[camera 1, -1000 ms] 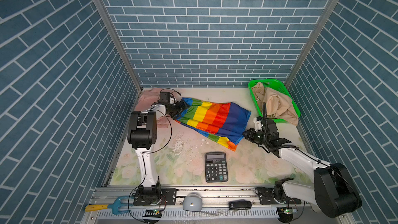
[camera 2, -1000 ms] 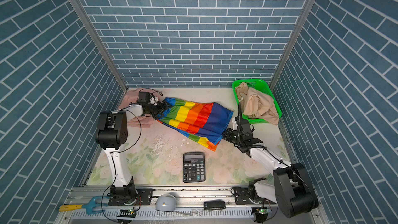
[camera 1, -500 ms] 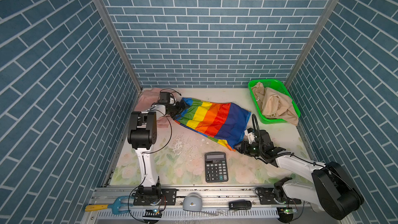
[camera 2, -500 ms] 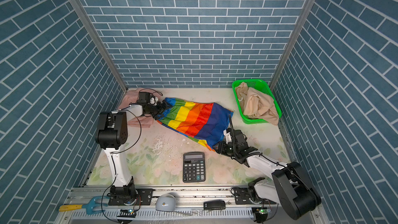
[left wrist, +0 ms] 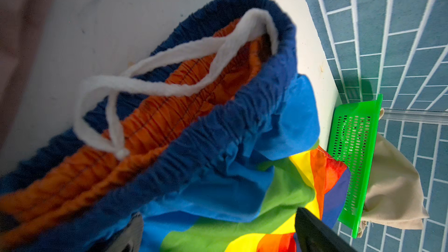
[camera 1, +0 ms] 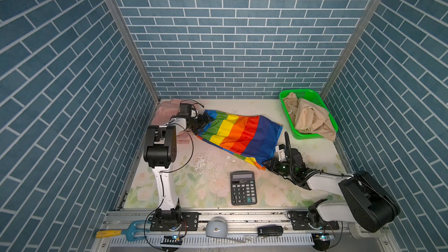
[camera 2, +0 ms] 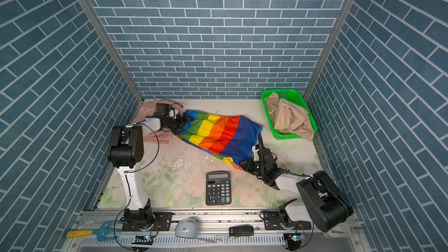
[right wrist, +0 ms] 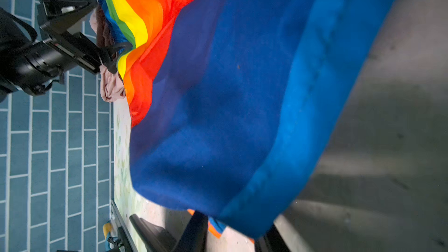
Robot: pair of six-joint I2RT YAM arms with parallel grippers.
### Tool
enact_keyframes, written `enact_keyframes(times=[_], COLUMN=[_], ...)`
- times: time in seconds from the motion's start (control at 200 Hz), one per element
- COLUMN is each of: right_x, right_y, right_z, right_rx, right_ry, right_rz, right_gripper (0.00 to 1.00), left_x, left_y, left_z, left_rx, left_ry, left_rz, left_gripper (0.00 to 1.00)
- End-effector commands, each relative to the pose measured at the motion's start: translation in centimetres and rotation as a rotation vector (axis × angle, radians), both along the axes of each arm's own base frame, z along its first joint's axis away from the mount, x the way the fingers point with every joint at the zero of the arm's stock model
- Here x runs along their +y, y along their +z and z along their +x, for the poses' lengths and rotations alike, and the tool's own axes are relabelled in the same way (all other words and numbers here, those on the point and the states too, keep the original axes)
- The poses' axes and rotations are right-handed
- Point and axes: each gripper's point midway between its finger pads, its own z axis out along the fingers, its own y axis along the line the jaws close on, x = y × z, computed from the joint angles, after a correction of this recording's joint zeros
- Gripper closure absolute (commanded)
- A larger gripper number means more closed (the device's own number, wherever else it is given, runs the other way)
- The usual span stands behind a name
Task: Fold and stack the shorts
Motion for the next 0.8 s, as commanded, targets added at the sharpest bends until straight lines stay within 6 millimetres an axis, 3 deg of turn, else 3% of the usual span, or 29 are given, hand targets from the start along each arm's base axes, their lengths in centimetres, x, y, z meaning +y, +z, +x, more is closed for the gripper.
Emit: enact_keyframes(times=[0.0, 0.16, 0.42, 0.685, 0.795], right_x=[1.0, 0.4, -0.9, -0.2, 0.1], right_y=[1.9, 1.9, 2.5, 2.6, 2.9], right_z=[1.6, 1.0, 0.6, 2.0, 2.4], right_rx=[-0.055, -0.058, -0.081, -0.095, -0.109], right_ry=[-0.022, 0.005, 0.009, -0.02, -0.028], right_rz=[0.064, -0.001, -0.096, -0.056, -0.027], right_gripper=[0.77, 0.89, 0.83, 0.8, 0.86], left_x=[2.1, 2.2, 2.2, 2.1, 2.1], left_y=[-5.3, -5.5, -5.6, -5.6, -5.6], left_z=[-2.7, -2.6, -2.6, -2.6, -2.6], left_rx=[0.165, 0.168, 0.169, 0.168, 0.169], left_ry=[0.051, 0.053, 0.055, 0.054, 0.053], left_rz=[0.075, 0.072, 0.068, 0.067, 0.065], left_gripper=[0.0, 0.0, 0.0, 0.0, 0.0])
